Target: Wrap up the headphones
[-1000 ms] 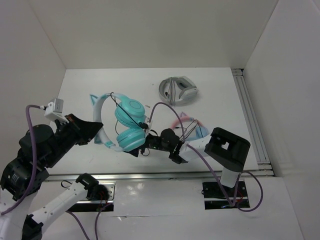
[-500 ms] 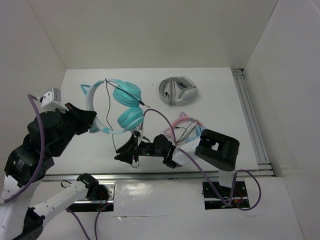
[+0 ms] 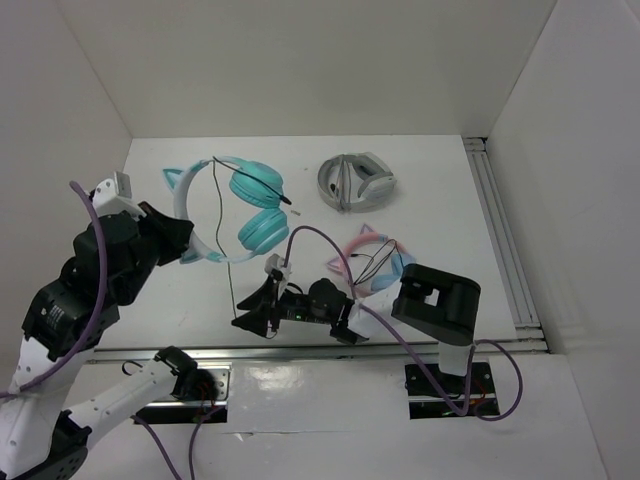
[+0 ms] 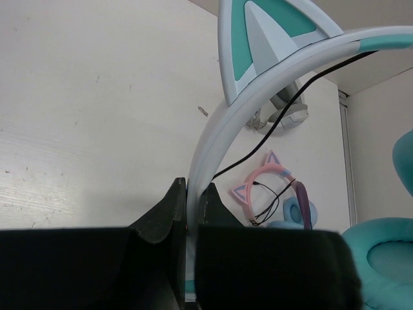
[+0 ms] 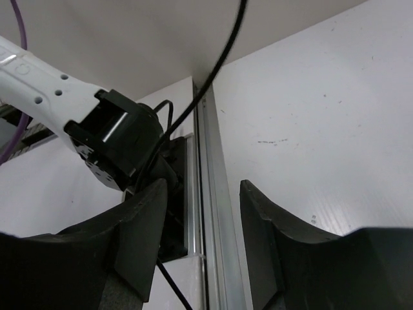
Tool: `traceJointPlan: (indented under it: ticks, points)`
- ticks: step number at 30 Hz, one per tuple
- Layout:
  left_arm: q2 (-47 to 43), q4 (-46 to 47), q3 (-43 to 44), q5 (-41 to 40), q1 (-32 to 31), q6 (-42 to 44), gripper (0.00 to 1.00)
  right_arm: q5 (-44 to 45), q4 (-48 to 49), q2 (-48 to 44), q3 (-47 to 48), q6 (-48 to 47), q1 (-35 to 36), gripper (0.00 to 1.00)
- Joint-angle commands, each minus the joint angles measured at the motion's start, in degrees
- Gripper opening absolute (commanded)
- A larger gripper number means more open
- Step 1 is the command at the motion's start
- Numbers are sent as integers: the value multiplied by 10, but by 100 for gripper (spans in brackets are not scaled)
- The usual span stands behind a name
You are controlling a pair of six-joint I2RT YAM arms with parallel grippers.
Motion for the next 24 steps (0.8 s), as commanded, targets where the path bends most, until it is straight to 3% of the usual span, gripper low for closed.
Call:
traceJointPlan:
  ticks: [1,6,8,11,12,17,20,24]
  points:
    - [-18,62,14,-14,-1,-9,0,-4,26,-40,12,-16,-5,56]
    - [-13,56,31,-34,-1,2,0,-133,-3,-40,41,-5,-5,56]
    - [-13,56,31,-34,-1,2,0,-117,-8,-40,41,1,1,60]
    - [-13,56,31,-7,-1,8,0,82,-63,-73,15,-49,33,63]
    - [-13,56,31,5,-1,8,0,196,-68,-78,15,-57,45,63]
    - [-31,56,16,17,-1,8,0,490,-117,-83,21,3,56,63]
    - [-48,51,16,17,-1,8,0,486,-148,-77,45,-11,56,63]
    - [-53,44,16,22,-1,18,0,410,-62,-77,23,-39,56,68]
